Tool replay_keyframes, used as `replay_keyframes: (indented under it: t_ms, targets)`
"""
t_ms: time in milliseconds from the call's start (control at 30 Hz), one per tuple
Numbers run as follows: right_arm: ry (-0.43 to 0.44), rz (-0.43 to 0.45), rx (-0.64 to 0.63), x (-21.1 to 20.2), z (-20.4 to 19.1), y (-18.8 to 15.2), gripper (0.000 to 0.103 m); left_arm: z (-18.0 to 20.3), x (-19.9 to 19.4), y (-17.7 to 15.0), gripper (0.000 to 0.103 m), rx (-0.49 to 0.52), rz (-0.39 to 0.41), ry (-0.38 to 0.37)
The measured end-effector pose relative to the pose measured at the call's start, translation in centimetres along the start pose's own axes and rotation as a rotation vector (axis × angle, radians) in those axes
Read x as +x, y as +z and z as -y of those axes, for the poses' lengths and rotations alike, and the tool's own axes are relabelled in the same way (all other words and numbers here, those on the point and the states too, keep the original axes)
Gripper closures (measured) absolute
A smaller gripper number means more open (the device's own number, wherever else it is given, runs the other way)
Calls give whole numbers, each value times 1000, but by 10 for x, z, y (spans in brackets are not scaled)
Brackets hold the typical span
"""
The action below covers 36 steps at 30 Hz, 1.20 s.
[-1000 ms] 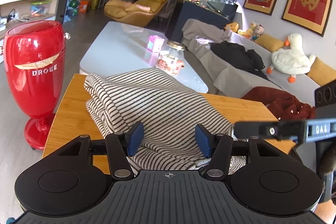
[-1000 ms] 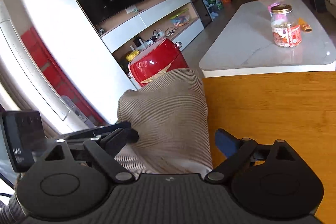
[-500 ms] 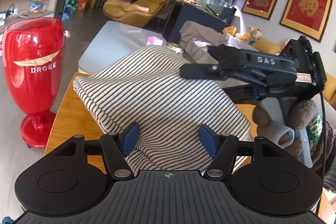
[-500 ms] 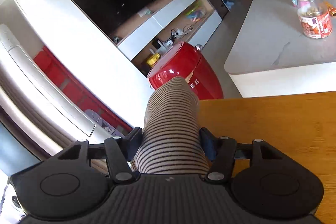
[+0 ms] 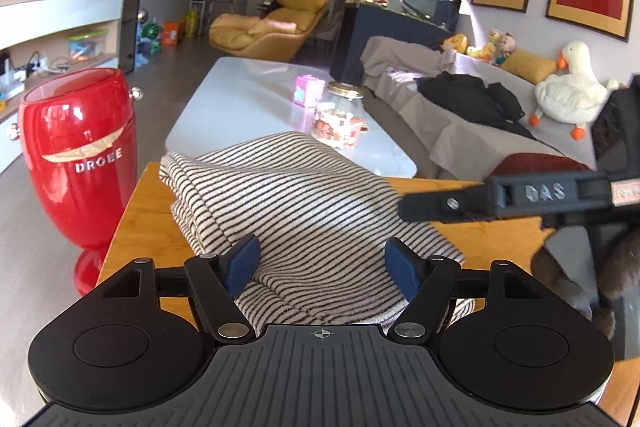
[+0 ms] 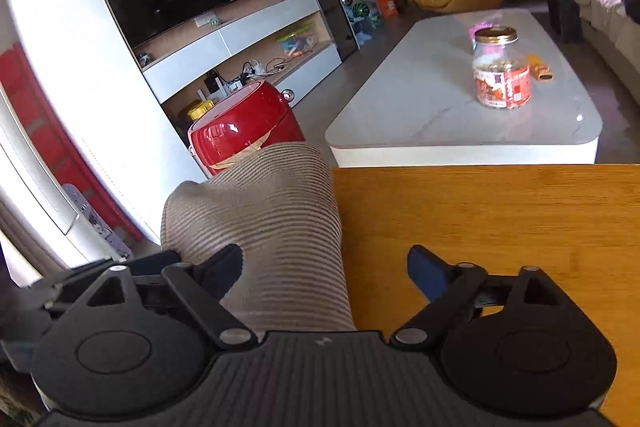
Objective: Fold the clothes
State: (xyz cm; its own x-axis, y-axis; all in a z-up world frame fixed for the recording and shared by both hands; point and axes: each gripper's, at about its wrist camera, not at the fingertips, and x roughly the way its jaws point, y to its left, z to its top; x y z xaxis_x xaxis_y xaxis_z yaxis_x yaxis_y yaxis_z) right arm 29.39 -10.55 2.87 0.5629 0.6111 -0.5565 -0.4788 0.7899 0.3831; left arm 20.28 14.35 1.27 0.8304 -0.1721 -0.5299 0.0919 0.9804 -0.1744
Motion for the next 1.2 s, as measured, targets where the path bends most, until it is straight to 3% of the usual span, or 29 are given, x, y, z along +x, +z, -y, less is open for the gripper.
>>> replay_keyframes:
  t_ms: [67, 233, 333, 433, 467, 567, 700, 1200]
  targets:
    - [-30, 14, -35, -20, -1, -16, 0, 11, -10, -9, 0, -9, -5, 53]
    - [-104, 49, -121, -71, -5, -56, 0, 37, -35, -30, 0, -31, -17, 184]
    - [-161, 29, -124, -83, 0, -76, 0, 53, -50, -43, 0, -45, -26, 263]
    - [-204, -16, -116, -84, 6, -90, 0, 57, -44, -64, 0, -124, -114, 292]
    - [-219, -20, -126, -83, 6, -95, 0, 62, -46, -70, 0, -112, -91, 325]
    - [-263, -32, -161, -83, 2, -100, 0, 70, -39, -73, 0, -70, -131, 384]
    - [-317, -65, -249, -73, -8, -100, 0, 69, -41, -72, 0, -74, -126, 399]
    - [-347, -19, -216, -77, -2, -102, 0, 72, -40, -70, 0, -82, -117, 409]
